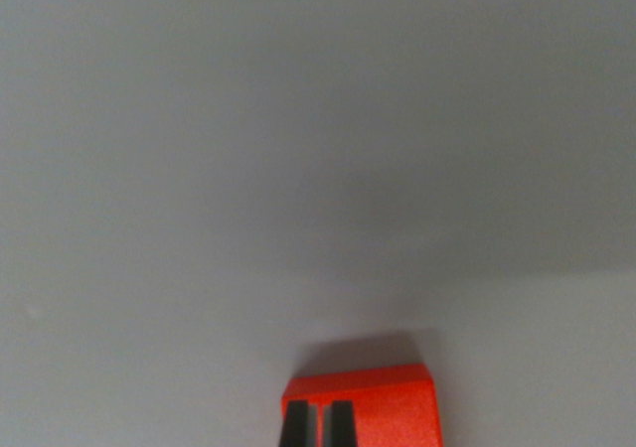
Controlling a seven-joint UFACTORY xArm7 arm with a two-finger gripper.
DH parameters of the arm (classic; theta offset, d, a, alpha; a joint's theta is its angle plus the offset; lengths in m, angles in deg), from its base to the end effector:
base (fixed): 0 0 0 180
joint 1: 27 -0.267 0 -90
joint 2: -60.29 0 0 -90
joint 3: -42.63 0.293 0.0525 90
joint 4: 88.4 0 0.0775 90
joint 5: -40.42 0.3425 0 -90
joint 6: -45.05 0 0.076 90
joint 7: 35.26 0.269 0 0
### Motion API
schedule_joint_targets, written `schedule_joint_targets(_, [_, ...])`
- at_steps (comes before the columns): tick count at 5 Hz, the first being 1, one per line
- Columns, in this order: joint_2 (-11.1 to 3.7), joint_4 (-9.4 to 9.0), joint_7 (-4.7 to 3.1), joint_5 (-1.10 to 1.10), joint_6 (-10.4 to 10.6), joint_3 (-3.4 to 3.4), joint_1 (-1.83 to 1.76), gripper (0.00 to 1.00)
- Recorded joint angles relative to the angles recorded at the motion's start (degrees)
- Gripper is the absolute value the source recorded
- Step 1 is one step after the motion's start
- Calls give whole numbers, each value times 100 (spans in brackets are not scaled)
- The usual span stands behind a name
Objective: Reach red block
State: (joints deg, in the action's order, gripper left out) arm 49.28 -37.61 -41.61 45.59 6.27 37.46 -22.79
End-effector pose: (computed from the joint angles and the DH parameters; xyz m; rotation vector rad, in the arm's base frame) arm 0.4623 -0.0691 0.0638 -3.0987 0.1876 -0.0373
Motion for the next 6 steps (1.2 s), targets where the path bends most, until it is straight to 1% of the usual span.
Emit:
schedule_joint_targets(1, [-39,-116,-27,10,154,-13,19,0])
schedule_joint_targets(2, [-39,-116,-27,10,154,-13,19,0])
schedule_joint_targets(3, [-74,-220,-52,20,292,-25,36,0])
schedule_joint_targets(4, [-74,-220,-52,20,292,-25,36,0])
schedule_joint_targets(5, [-102,-305,-72,27,404,-35,50,0])
schedule_joint_targets(6, [-102,-305,-72,27,404,-35,50,0])
